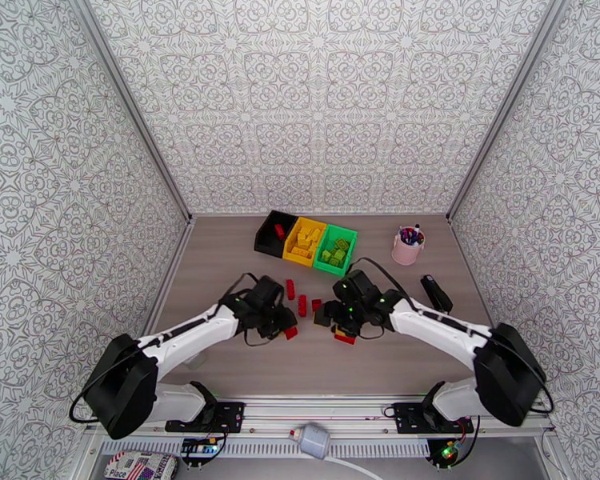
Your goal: Sort the legos into containers by color
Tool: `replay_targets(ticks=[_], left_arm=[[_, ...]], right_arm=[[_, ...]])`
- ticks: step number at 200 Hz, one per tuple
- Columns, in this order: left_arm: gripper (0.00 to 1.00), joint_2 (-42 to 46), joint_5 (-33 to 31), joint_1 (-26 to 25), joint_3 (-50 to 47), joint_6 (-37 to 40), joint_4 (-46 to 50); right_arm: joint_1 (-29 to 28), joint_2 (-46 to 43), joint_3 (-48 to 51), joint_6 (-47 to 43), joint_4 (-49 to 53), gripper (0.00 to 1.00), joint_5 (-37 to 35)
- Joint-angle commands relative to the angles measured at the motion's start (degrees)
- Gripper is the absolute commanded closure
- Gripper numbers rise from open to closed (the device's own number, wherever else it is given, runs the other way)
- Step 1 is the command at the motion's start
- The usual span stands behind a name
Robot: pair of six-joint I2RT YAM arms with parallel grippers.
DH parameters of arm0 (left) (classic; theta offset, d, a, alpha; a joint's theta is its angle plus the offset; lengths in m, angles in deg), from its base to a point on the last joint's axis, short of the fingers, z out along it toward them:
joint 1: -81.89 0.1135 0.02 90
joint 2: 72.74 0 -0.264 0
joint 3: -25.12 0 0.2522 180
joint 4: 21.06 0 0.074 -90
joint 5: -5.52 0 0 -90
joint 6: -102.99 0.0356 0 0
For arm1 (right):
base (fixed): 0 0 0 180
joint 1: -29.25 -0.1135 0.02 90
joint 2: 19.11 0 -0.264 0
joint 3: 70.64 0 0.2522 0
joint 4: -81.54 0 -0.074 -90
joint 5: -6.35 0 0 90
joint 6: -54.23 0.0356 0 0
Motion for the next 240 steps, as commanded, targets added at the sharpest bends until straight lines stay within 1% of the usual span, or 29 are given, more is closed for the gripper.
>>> replay_targets(ticks=[1, 26, 48, 73, 101, 141, 158, 174, 188, 195, 203, 211, 240], left_arm=[[0.68, 0.77, 8.92, 5.02, -0.65, 0.94, -7.52], [0.68, -1.4, 14.29, 10.65, 1.2, 0.52, -11.72], [0.68, -4.48, 17.08, 15.32, 4.5, 0.81, -13.42], [0.68, -9.9, 19.81, 20.34, 10.0, 0.85, -15.47], [0.68, -18.5, 20.85, 24.31, 21.71, 3.62, -12.05], [0.66, -33.52, 21.69, 27.42, 42.11, 7.01, -5.38], [0.62, -40.02, 21.49, 28.04, 51.06, 7.92, -2.04], [0.54, -45.37, 21.48, 28.34, 58.96, 8.2, 0.81], [0.42, -49.57, 20.76, 28.47, 64.92, 8.66, 3.79], [0.37, -51.09, 19.75, 28.47, 67.27, 9.2, 5.57], [0.3, -52.12, 18.67, 28.49, 68.73, 9.63, 6.49], [0.25, -52.39, 18.4, 28.52, 69.23, 9.59, 6.25], [0.24, -50.44, 16.58, 28.12, 68.63, 11.15, 7.28]], right_arm=[[1.35, 4.43, -4.88, 3.08, -8.7, 0.3, 7.24], [2.46, 10.27, -11.07, 3.69, -10.77, 0.31, 10.59], [3.7, 15.63, -17.77, 4.81, -12.45, 0.31, 13.52], [5.85, 20.84, -24.11, 7.53, -15.26, 0.32, 16.35], [8.89, 24.64, -29.38, 10.09, -17.63, 0.32, 18.68], [12.51, 26.2, -35.06, 6.78, -11.18, 0.32, 19.68], [13.98, 25.86, -35.31, 5.11, -8.6, 0.32, 19.39], [15.28, 25.08, -34.77, 3.62, -6.31, 0.32, 19.04], [16.15, 24.38, -34.22, 2.07, -4.01, 0.32, 18.6], [16.57, 23.82, -33.92, 1.06, -2.73, 0.32, 18.41], [16.97, 23.24, -33.49, 0.84, -1.5, 0.32, 18.03], [17.28, 22.47, -32.94, -1.69, -0.27, 0.32, 17.67], [17.85, 19.54, -31.61, -6.59, 5.95, 0.32, 14.95]])
